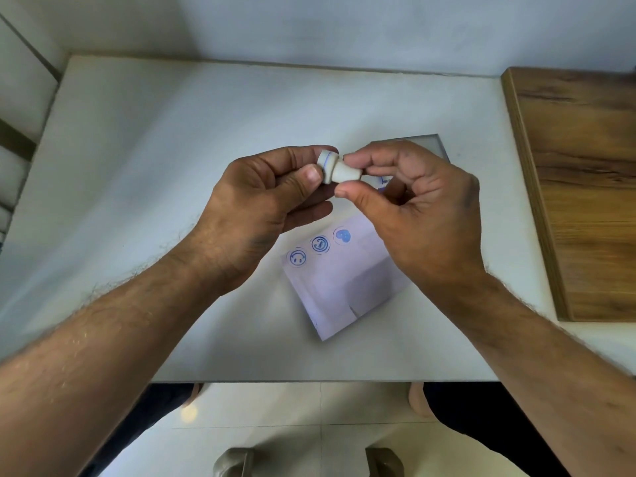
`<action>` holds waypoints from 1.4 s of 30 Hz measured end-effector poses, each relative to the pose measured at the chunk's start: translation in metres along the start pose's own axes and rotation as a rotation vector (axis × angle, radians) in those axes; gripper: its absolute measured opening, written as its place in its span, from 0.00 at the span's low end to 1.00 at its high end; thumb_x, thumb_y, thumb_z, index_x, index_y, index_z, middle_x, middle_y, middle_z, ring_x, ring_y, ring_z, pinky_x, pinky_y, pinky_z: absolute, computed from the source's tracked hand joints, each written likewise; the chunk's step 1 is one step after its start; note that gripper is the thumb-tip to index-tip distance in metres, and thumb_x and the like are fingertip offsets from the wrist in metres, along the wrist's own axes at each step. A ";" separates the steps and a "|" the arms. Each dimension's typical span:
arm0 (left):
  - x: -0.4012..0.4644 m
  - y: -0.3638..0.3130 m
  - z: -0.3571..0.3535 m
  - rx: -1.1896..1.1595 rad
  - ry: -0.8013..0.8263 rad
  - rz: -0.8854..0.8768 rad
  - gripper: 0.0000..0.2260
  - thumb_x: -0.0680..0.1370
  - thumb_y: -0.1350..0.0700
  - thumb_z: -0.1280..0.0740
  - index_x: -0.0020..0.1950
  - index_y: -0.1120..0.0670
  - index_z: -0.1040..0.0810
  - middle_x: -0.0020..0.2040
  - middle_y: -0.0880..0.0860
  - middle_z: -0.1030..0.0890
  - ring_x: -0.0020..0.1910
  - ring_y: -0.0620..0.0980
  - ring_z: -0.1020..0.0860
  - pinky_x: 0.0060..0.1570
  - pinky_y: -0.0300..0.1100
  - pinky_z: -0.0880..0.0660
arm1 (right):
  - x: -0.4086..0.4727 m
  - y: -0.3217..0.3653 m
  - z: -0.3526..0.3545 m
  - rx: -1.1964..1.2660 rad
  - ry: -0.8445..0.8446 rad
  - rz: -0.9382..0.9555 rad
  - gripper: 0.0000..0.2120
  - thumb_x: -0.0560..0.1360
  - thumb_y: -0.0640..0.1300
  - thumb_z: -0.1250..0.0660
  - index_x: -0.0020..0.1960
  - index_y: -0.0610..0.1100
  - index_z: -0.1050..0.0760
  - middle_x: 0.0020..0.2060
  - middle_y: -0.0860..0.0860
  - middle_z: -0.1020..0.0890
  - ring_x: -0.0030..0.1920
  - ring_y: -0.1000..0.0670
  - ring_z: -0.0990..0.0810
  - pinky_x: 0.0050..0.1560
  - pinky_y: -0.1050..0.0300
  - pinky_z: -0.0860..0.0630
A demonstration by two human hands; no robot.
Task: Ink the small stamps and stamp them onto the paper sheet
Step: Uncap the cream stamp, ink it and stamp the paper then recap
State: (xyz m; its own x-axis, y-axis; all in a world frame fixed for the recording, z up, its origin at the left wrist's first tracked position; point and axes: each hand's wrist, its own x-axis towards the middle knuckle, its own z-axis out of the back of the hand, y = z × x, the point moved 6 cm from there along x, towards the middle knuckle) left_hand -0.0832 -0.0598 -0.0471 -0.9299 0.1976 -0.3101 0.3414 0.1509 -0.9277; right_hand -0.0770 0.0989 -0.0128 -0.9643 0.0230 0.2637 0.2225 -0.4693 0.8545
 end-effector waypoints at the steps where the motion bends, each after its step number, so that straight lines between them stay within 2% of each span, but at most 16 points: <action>1: 0.000 0.000 0.000 -0.002 0.001 0.002 0.10 0.82 0.62 0.39 0.58 0.56 0.20 0.51 0.52 0.15 0.52 0.48 0.16 0.53 0.43 0.20 | 0.000 -0.001 0.000 0.003 0.001 -0.011 0.11 0.69 0.45 0.23 0.51 0.48 0.17 0.40 0.60 0.18 0.28 0.46 0.28 0.33 0.62 0.25; 5: 0.001 -0.001 0.001 -0.014 0.009 0.002 0.09 0.81 0.62 0.38 0.57 0.56 0.19 0.48 0.51 0.14 0.51 0.49 0.16 0.51 0.42 0.20 | 0.002 -0.005 -0.001 0.100 0.020 -0.092 0.11 0.69 0.44 0.23 0.50 0.51 0.17 0.40 0.57 0.14 0.28 0.49 0.25 0.34 0.60 0.23; 8: 0.002 -0.006 0.005 0.029 0.014 -0.019 0.09 0.79 0.63 0.36 0.57 0.57 0.19 0.49 0.53 0.14 0.52 0.51 0.16 0.52 0.42 0.20 | 0.004 -0.010 -0.006 0.309 0.061 -0.266 0.09 0.69 0.37 0.24 0.48 0.47 0.17 0.33 0.56 0.15 0.23 0.58 0.27 0.26 0.64 0.30; 12: 0.004 -0.013 0.012 0.151 0.008 -0.078 0.09 0.74 0.60 0.30 0.53 0.57 0.17 0.49 0.57 0.16 0.46 0.52 0.18 0.46 0.38 0.22 | 0.006 -0.019 -0.011 0.429 0.134 -0.415 0.07 0.70 0.36 0.25 0.45 0.46 0.16 0.21 0.51 0.23 0.20 0.51 0.34 0.22 0.63 0.34; 17: 0.004 -0.016 0.013 0.217 0.016 -0.105 0.12 0.69 0.57 0.27 0.52 0.56 0.16 0.45 0.55 0.15 0.42 0.51 0.20 0.46 0.40 0.22 | 0.005 -0.024 -0.014 0.563 0.183 -0.552 0.06 0.70 0.35 0.26 0.45 0.43 0.16 0.27 0.42 0.22 0.21 0.51 0.32 0.21 0.62 0.33; 20: 0.003 -0.019 0.013 0.235 0.004 -0.115 0.13 0.68 0.57 0.26 0.51 0.56 0.16 0.46 0.56 0.14 0.42 0.50 0.19 0.47 0.39 0.22 | 0.005 -0.024 -0.015 0.608 0.192 -0.594 0.05 0.70 0.37 0.26 0.45 0.43 0.16 0.39 0.31 0.20 0.22 0.51 0.31 0.23 0.62 0.32; 23: 0.001 -0.020 0.012 0.233 -0.026 -0.128 0.15 0.67 0.59 0.25 0.53 0.57 0.16 0.46 0.56 0.14 0.43 0.49 0.17 0.47 0.38 0.22 | 0.006 -0.023 -0.019 0.675 0.173 -0.594 0.07 0.72 0.36 0.28 0.49 0.43 0.16 0.38 0.41 0.19 0.25 0.51 0.29 0.25 0.62 0.29; 26: -0.002 -0.019 0.011 0.258 -0.050 -0.121 0.15 0.67 0.62 0.24 0.54 0.57 0.16 0.46 0.53 0.13 0.46 0.47 0.16 0.50 0.37 0.21 | 0.005 -0.021 -0.023 0.691 0.151 -0.590 0.07 0.74 0.36 0.29 0.49 0.44 0.16 0.36 0.46 0.19 0.27 0.51 0.27 0.27 0.61 0.26; 28: -0.002 -0.019 0.013 0.270 -0.064 -0.105 0.17 0.67 0.62 0.24 0.56 0.56 0.17 0.45 0.49 0.13 0.46 0.43 0.15 0.49 0.33 0.22 | 0.005 -0.021 -0.023 0.661 0.122 -0.565 0.07 0.74 0.36 0.29 0.49 0.44 0.16 0.34 0.48 0.19 0.27 0.51 0.27 0.27 0.61 0.26; 30: 0.000 -0.024 0.019 0.255 -0.142 -0.118 0.18 0.69 0.63 0.25 0.58 0.55 0.18 0.45 0.46 0.13 0.45 0.41 0.16 0.43 0.29 0.24 | 0.007 -0.020 -0.017 0.554 0.075 -0.505 0.08 0.73 0.37 0.27 0.51 0.44 0.16 0.34 0.50 0.19 0.27 0.51 0.27 0.27 0.60 0.26; 32: 0.001 -0.029 0.028 0.220 -0.246 -0.149 0.15 0.73 0.65 0.27 0.59 0.56 0.18 0.47 0.49 0.14 0.46 0.45 0.15 0.39 0.29 0.24 | 0.009 -0.016 -0.009 0.228 0.041 -0.338 0.11 0.71 0.41 0.25 0.53 0.48 0.17 0.36 0.54 0.17 0.27 0.51 0.25 0.30 0.59 0.24; 34: 0.002 -0.032 0.034 0.228 -0.317 -0.175 0.13 0.75 0.66 0.30 0.58 0.56 0.18 0.47 0.51 0.14 0.45 0.46 0.15 0.35 0.29 0.25 | 0.009 -0.005 -0.010 -0.081 0.053 -0.138 0.12 0.70 0.45 0.25 0.53 0.52 0.18 0.38 0.59 0.16 0.29 0.52 0.23 0.38 0.63 0.23; 36: 0.002 -0.032 0.036 0.248 -0.339 -0.183 0.13 0.76 0.67 0.32 0.59 0.57 0.18 0.47 0.51 0.15 0.45 0.45 0.15 0.34 0.28 0.25 | 0.008 0.002 -0.020 -0.201 0.090 -0.034 0.11 0.70 0.47 0.25 0.53 0.52 0.18 0.41 0.59 0.16 0.29 0.58 0.23 0.42 0.68 0.25; 38: 0.002 -0.031 0.038 0.275 -0.344 -0.181 0.13 0.77 0.68 0.33 0.59 0.57 0.18 0.47 0.50 0.15 0.45 0.43 0.15 0.35 0.29 0.25 | 0.010 0.007 -0.035 -0.276 0.146 0.020 0.11 0.72 0.47 0.27 0.54 0.50 0.19 0.45 0.57 0.14 0.29 0.64 0.27 0.45 0.67 0.26; 40: 0.002 -0.031 0.041 0.319 -0.351 -0.183 0.14 0.76 0.67 0.34 0.58 0.55 0.18 0.48 0.49 0.15 0.45 0.43 0.15 0.38 0.31 0.23 | 0.012 0.013 -0.051 -0.341 0.183 0.063 0.12 0.73 0.46 0.29 0.56 0.49 0.20 0.46 0.54 0.14 0.32 0.61 0.25 0.48 0.59 0.25; 42: 0.003 -0.032 0.044 0.349 -0.368 -0.196 0.14 0.76 0.67 0.34 0.58 0.54 0.17 0.48 0.49 0.15 0.45 0.44 0.15 0.42 0.36 0.21 | 0.013 0.018 -0.064 -0.381 0.192 0.088 0.12 0.74 0.46 0.30 0.58 0.48 0.22 0.46 0.52 0.14 0.41 0.49 0.18 0.50 0.54 0.24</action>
State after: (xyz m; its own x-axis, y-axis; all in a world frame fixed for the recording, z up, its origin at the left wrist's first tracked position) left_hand -0.1026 -0.1068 -0.0277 -0.9794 -0.1634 -0.1185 0.1493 -0.1917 -0.9700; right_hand -0.0946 0.0349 -0.0227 -0.9614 -0.1793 0.2089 0.2706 -0.7555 0.5967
